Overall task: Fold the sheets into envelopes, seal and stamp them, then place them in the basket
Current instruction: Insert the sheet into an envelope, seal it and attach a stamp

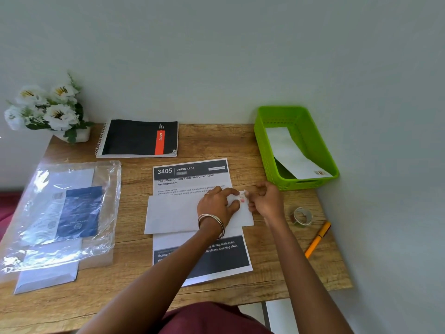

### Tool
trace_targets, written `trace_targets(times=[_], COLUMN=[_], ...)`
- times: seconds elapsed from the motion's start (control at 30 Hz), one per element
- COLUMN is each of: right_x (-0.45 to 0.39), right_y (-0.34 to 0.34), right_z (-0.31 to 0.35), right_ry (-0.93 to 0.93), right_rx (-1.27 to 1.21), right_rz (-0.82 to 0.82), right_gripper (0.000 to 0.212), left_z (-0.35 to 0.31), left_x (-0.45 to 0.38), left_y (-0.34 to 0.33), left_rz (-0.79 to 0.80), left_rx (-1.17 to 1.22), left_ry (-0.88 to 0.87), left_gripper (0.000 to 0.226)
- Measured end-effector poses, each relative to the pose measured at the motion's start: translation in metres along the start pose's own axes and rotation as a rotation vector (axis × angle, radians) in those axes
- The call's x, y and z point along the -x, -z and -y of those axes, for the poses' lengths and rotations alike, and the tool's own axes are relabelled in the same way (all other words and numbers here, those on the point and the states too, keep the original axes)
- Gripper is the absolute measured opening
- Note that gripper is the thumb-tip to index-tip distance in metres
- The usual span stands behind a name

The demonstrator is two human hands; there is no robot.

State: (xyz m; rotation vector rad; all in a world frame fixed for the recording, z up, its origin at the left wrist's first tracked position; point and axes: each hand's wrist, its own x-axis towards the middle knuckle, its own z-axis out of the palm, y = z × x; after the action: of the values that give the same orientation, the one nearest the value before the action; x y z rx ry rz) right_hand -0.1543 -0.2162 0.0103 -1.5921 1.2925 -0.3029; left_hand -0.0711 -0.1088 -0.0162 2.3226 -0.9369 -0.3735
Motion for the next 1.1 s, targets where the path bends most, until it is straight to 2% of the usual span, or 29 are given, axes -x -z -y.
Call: trace_targets(times=[0.13, 0.27, 0.33, 0.6, 0.67, 0.93, 1.03, 1.1], right_x=[-0.002, -0.006, -0.009, -0.007, -0.006, -0.012, -0.011, -0.011], right_y=[-0.004, -0.012, -0.014, -0.006, -0.007, 0.007, 0.005, -0.001], right_z=[-0.003, -0.005, -0.007, -0.009, -0.01, -0.002, -0.005, -0.007], right_ry=[-0.006, 0.054, 0.07, 0.029, 0.061, 0.006, 0.013, 0.056], right_rx=[-0.041, 0.198, 0.239, 0.074, 0.139, 0.14, 0.065, 0.117], right_rz=[-0.06, -0.12, -0.109, -0.065, -0.065, 0.207, 0.144, 0.05], right_gripper=[0.033, 0.041, 0.041, 0.036, 0.04, 0.05, 0.04, 0.038], left_z=[0.001, 0.0, -0.001, -0.002, -0.002, 0.0, 0.001, 0.002], left_x=[0.0, 0.001, 0.0, -0.003, -0.003, -0.004, -0.004, -0.005], left_y=[0.0, -0.001, -0.002, -0.004, -0.004, -0.007, -0.006, -0.005], left_rz=[-0.001, -0.018, -0.028, -0.026, -0.037, -0.034, -0.015, -0.01], left_rx=[0.001, 0.004, 0.009, 0.003, 0.0, 0.025, 0.042, 0.039], left_ry=[0.004, 0.007, 0.014, 0.046, 0.05, 0.037, 0.031, 0.027], left_gripper=[0.023, 0.023, 0.023, 0.023, 0.022, 0.019, 0.022, 0.023])
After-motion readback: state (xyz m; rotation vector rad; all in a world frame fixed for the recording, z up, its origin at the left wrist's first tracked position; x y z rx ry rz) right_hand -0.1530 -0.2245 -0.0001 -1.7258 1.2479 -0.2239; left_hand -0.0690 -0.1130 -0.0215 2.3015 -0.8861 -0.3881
